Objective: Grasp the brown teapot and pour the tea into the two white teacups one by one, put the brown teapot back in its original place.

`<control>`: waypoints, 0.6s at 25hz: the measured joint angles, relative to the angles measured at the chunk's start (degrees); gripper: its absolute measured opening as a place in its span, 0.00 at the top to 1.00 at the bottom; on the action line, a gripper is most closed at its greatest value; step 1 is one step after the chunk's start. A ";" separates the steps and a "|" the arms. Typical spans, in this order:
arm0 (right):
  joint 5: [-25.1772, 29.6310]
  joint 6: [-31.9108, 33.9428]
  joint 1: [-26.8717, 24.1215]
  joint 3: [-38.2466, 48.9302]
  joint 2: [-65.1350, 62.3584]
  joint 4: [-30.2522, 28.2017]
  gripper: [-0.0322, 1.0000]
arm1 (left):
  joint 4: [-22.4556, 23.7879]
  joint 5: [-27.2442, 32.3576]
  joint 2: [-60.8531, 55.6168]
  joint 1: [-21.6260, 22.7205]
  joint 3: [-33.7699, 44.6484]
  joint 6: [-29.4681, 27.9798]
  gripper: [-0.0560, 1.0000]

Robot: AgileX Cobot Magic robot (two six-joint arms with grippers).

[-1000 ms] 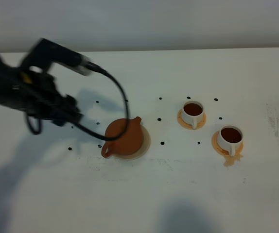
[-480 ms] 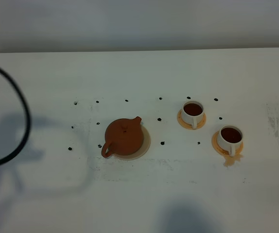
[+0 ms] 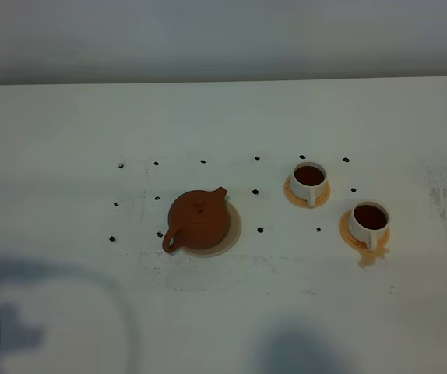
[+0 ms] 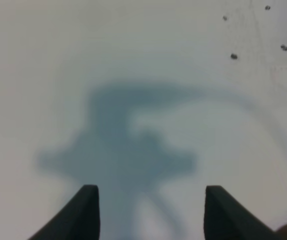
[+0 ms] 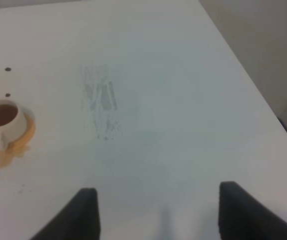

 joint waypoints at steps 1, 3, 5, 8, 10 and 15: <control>0.00 0.00 0.00 0.00 0.00 0.00 0.47 | 0.30 1.17 -1.93 0.00 0.06 -1.26 0.51; 0.00 0.00 0.00 0.00 0.00 0.00 0.47 | 1.24 1.51 -6.37 -0.41 1.31 -2.94 0.51; 0.00 0.00 0.00 0.00 0.00 0.00 0.47 | 1.24 0.56 -11.24 -0.50 3.93 -3.73 0.51; 0.00 0.00 0.00 0.00 0.00 0.00 0.47 | 1.24 -1.99 -18.42 -0.50 10.01 -4.54 0.51; 0.00 0.00 0.00 0.00 0.00 0.00 0.47 | 0.91 -2.41 -21.93 -0.69 13.37 -5.54 0.51; 0.00 0.00 0.00 0.00 0.00 0.00 0.47 | 1.24 -1.69 -26.12 -3.60 16.12 -6.36 0.51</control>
